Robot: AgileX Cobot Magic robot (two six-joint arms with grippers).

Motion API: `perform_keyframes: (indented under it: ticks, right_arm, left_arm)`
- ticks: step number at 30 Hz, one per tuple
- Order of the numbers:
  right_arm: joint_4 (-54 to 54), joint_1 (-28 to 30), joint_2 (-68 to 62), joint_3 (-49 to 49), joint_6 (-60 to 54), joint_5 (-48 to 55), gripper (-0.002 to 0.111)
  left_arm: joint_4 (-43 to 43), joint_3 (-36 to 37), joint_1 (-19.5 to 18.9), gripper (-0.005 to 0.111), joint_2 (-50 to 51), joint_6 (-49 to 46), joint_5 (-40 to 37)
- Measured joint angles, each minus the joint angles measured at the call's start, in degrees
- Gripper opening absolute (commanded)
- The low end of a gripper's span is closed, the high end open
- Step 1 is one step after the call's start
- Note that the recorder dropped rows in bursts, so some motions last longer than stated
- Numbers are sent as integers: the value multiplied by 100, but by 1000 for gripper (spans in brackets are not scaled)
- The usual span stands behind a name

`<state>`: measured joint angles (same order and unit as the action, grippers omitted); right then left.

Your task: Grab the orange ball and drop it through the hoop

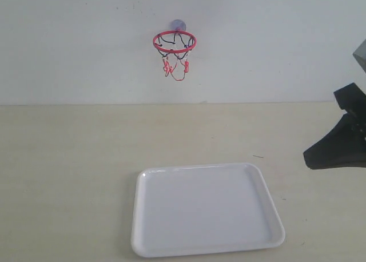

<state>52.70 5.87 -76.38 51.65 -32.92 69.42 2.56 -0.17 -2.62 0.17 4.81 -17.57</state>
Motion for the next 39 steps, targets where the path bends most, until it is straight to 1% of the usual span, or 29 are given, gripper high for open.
perform_keyframes:
  ticks: [2,3,5,8,13,17,20,23,28,31,36,39]
  right_arm:
    - [0,0,179,0,-34,-318,0]
    - [0,0,308,-30,-63,-635,0]
    - [24,-60,625,-147,-99,-1405,0]
    - [59,-355,1175,-512,-109,-2945,0]
    - [85,-1045,2393,-1665,-109,-5239,0]
    - [99,-1206,3930,-2730,-121,-6312,0]
    - [108,-1214,5165,-3360,-121,-6631,0]
    - [89,-1214,6179,-3795,-155,-6723,0]
    - [89,-1214,7320,-4157,-155,-6736,0]
    - [89,-1214,7586,-4192,-155,-6736,0]
    - [89,-1214,7610,-4203,-235,-6736,0]
    - [-152,-1214,7610,-4203,-260,-6722,0]
  left_arm:
    - [0,0,0,4,0,0,0]
    - [0,0,0,4,0,0,0]
    - [0,0,0,4,0,0,0]
    - [0,0,0,4,0,0,0]
    - [0,0,0,4,0,0,0]
    - [0,0,0,4,0,0,0]
    - [0,0,0,4,0,0,0]
    - [0,0,0,4,0,0,0]
    - [0,0,0,4,0,0,0]
    - [0,0,0,4,0,0,0]
    - [0,0,0,4,0,0,0]
    - [0,0,0,4,0,0,0]
